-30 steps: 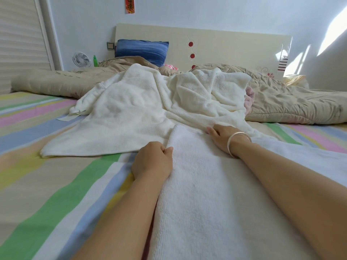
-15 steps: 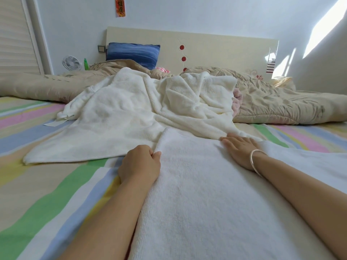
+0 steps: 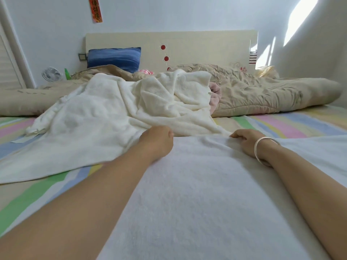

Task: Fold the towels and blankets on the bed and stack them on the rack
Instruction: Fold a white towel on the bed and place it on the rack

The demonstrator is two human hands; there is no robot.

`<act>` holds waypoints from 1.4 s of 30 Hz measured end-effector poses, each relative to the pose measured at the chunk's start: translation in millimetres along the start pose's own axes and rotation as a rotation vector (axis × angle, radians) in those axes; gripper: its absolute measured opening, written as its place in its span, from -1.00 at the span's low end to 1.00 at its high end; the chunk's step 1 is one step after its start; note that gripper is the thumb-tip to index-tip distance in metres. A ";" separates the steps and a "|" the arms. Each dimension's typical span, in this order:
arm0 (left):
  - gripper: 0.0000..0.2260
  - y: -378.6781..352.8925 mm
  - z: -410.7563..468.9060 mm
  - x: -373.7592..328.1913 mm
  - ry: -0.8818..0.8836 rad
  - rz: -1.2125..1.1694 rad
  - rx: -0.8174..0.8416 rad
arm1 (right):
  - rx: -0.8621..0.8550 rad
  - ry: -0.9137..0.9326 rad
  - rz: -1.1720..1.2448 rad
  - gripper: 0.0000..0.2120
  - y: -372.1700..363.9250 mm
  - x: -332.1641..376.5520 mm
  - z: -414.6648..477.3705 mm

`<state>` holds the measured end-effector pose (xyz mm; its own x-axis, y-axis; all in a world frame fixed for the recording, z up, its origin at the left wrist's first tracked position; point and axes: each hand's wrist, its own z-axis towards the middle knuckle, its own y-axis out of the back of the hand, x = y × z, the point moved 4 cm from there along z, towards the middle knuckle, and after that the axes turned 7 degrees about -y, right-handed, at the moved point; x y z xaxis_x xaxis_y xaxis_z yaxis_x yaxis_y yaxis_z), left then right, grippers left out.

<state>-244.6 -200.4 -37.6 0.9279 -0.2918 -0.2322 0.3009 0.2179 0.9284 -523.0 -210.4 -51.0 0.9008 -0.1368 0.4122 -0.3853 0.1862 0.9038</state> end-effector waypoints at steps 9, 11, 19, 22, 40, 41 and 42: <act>-0.68 -40.5 7.9 9.0 -0.058 0.116 -0.092 | 0.001 0.012 -0.308 -0.75 26.2 -52.8 16.2; -0.67 -40.2 8.0 9.1 -0.056 0.153 -0.112 | 0.034 0.013 -0.439 -0.71 26.6 -62.7 20.4; -0.66 -31.5 5.3 8.7 -0.030 0.242 -0.235 | -0.222 0.025 -0.612 -0.81 40.7 -59.0 33.2; -0.59 -26.4 2.9 10.0 0.071 0.344 -0.248 | -0.317 0.029 -0.562 -0.83 33.0 -60.8 33.4; -0.73 25.7 -88.2 0.2 -0.006 0.505 -0.414 | -0.639 0.351 -0.410 -0.86 61.7 -71.1 -90.8; -0.72 33.6 -101.9 -3.1 -0.026 0.494 -0.408 | -0.653 0.380 -0.387 -0.89 68.8 -76.2 -108.4; -0.71 42.7 -119.8 -8.7 -0.040 0.471 -0.386 | -0.659 0.414 -0.384 -0.91 78.9 -82.2 -130.2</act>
<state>-213.5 -77.0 -30.7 0.9739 -0.1145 0.1960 -0.0751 0.6520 0.7545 -601.3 -57.9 -28.5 0.9945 0.0358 -0.0986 0.0395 0.7429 0.6682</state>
